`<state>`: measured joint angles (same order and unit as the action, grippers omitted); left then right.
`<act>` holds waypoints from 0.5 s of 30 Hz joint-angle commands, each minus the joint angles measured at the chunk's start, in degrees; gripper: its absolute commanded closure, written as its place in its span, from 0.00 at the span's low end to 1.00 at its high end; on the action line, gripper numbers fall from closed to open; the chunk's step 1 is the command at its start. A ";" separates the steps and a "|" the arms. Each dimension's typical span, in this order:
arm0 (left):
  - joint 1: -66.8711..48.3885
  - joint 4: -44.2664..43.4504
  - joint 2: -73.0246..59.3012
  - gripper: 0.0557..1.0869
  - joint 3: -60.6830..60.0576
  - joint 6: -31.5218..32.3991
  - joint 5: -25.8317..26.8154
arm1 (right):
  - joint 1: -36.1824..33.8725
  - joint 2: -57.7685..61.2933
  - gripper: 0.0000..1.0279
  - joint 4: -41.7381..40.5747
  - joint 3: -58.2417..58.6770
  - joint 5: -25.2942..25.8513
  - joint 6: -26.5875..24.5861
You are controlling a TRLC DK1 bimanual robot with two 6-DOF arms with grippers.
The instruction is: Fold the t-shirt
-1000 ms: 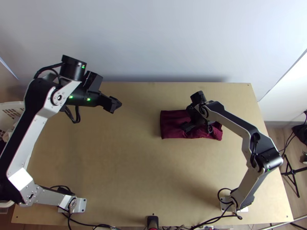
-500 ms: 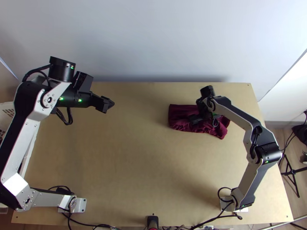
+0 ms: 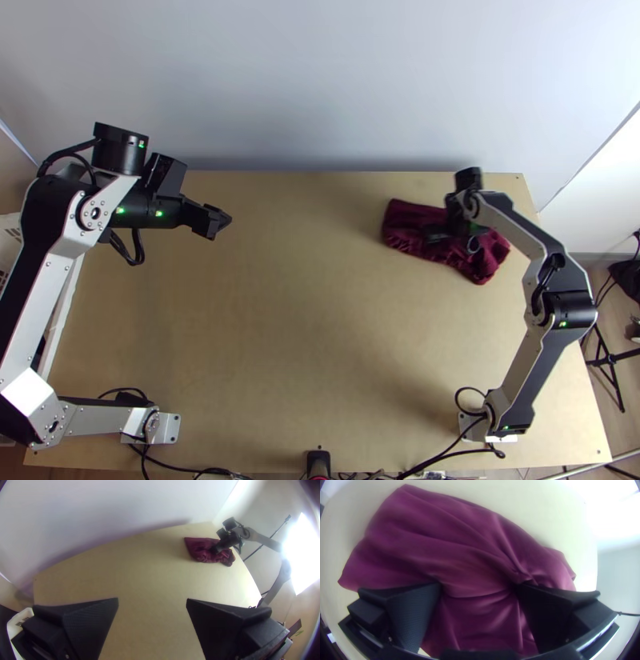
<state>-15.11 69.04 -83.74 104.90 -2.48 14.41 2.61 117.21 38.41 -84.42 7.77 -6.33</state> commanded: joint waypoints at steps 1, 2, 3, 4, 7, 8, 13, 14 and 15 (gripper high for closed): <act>1.14 -0.04 1.83 0.04 -2.07 -0.60 0.00 | -7.36 3.20 0.04 0.08 -4.96 0.23 3.78; 1.32 -0.04 2.18 0.04 -2.33 -0.68 0.00 | -8.41 3.82 0.04 0.08 -5.84 0.23 4.57; 1.75 -0.04 2.45 0.04 -2.60 -0.86 0.00 | -9.47 4.26 0.04 0.08 -6.72 0.23 5.36; 2.02 -0.04 2.71 0.04 -2.86 -0.95 0.00 | -10.35 4.87 0.04 0.08 -7.77 0.23 6.24; 2.99 -0.04 3.76 0.04 -4.00 -1.47 0.00 | -13.16 6.54 0.04 0.17 -10.68 0.23 9.32; 3.34 -0.04 4.03 0.04 -4.53 -1.74 0.00 | -14.04 6.98 0.04 0.17 -11.47 0.23 10.02; 4.92 -0.04 5.26 0.04 -6.20 -3.06 0.00 | -17.90 9.88 0.04 0.17 -15.77 0.23 12.13; 5.09 -0.04 5.26 0.04 -6.29 -3.23 0.00 | -18.70 10.50 0.04 0.17 -16.83 0.23 12.57; 5.36 -0.04 5.35 0.04 -6.29 -3.41 0.00 | -19.49 11.20 0.04 0.17 -17.88 0.23 13.01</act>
<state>-11.55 69.01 -79.64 100.16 -4.60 14.39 -11.51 124.66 38.83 -96.38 8.16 3.51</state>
